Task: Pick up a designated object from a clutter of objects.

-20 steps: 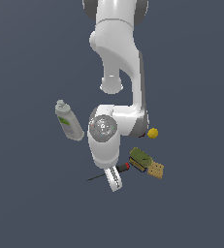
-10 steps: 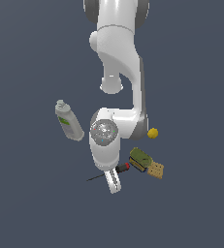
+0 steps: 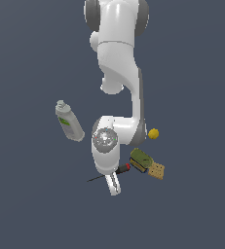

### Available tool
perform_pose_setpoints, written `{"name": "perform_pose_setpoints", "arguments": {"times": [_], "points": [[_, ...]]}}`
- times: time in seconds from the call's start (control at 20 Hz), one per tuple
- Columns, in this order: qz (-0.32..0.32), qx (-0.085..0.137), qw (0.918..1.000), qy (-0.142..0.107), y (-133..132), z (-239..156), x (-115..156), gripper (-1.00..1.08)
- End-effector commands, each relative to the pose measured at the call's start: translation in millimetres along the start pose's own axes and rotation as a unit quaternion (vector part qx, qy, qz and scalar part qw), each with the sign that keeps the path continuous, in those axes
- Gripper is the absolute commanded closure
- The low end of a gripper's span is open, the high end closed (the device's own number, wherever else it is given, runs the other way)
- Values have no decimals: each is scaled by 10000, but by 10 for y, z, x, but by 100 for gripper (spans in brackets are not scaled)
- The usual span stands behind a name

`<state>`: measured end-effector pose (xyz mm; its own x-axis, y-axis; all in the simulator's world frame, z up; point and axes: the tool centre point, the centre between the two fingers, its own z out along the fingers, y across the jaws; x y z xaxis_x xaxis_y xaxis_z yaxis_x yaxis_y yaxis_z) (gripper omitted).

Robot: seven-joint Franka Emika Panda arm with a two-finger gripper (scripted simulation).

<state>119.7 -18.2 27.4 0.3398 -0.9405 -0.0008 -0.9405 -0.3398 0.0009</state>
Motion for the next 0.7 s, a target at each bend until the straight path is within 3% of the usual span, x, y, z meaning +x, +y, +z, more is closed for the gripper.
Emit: {"name": "perform_pose_setpoints", "arguments": {"times": [0.0, 0.2, 0.25, 0.65], "points": [[2, 4, 10000, 1, -3, 95, -2, -92], [5, 5, 10000, 2, -13, 130, 6, -92], [5, 5, 10000, 2, -13, 130, 6, 108], [5, 5, 10000, 2, -13, 130, 6, 108]]}}
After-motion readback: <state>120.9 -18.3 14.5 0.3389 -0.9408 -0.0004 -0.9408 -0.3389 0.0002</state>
